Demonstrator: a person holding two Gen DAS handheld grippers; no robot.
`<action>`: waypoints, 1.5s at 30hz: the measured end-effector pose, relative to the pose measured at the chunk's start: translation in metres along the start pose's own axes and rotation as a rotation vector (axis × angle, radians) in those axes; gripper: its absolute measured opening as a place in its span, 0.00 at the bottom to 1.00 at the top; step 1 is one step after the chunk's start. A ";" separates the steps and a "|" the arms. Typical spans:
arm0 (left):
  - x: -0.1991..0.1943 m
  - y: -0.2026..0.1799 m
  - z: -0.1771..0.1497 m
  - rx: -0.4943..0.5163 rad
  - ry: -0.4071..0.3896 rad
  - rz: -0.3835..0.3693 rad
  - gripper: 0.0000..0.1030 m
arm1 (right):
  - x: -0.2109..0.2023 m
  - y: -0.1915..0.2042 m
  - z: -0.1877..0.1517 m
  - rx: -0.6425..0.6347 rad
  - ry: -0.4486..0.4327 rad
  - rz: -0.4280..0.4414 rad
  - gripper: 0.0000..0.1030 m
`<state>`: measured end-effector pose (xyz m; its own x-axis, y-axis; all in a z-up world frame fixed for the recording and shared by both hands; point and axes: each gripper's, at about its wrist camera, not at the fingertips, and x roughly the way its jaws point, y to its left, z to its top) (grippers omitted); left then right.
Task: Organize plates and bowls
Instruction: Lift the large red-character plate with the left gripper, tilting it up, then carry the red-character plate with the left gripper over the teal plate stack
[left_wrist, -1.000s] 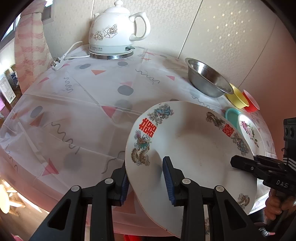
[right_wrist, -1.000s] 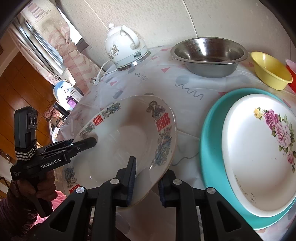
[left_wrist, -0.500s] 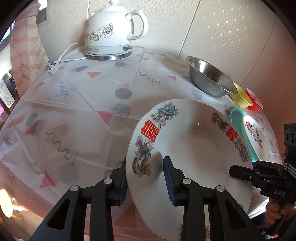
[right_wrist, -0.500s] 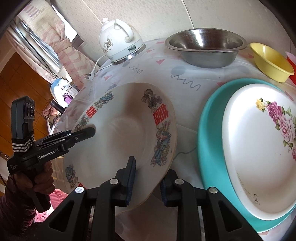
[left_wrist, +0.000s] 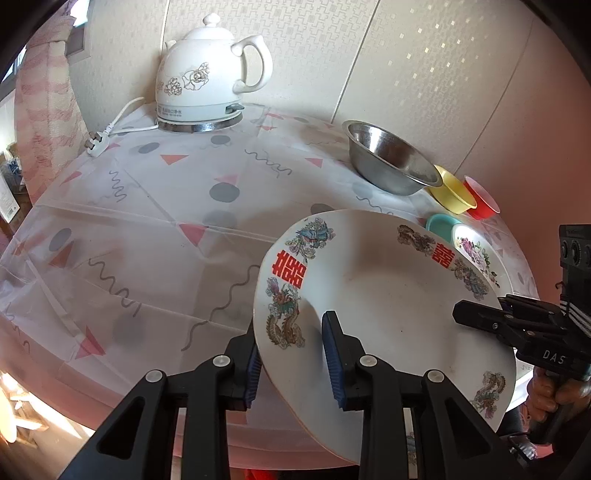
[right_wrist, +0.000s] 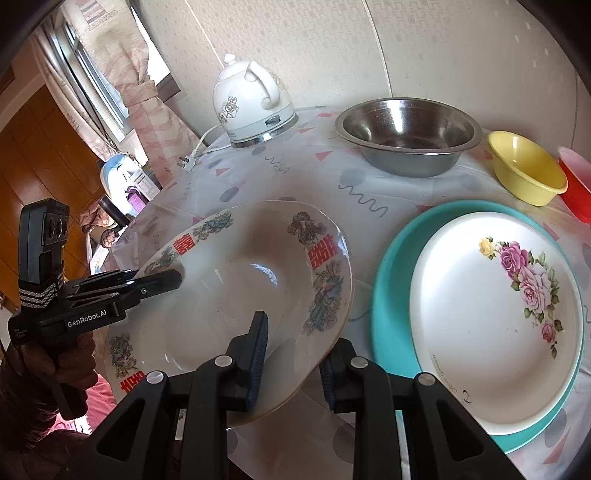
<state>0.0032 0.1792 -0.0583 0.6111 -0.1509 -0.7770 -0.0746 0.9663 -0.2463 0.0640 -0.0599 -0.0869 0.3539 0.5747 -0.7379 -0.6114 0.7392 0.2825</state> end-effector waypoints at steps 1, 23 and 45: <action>-0.001 -0.002 0.001 0.004 -0.006 -0.002 0.29 | -0.002 -0.001 0.000 0.004 -0.006 0.000 0.25; 0.012 -0.097 0.039 0.178 -0.042 -0.111 0.29 | -0.077 -0.058 -0.005 0.124 -0.152 -0.109 0.25; 0.070 -0.182 0.063 0.286 0.013 -0.178 0.29 | -0.092 -0.143 -0.014 0.274 -0.177 -0.237 0.27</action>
<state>0.1089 0.0063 -0.0316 0.5843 -0.3236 -0.7442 0.2580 0.9435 -0.2078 0.1090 -0.2241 -0.0680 0.5936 0.4106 -0.6922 -0.2952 0.9112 0.2873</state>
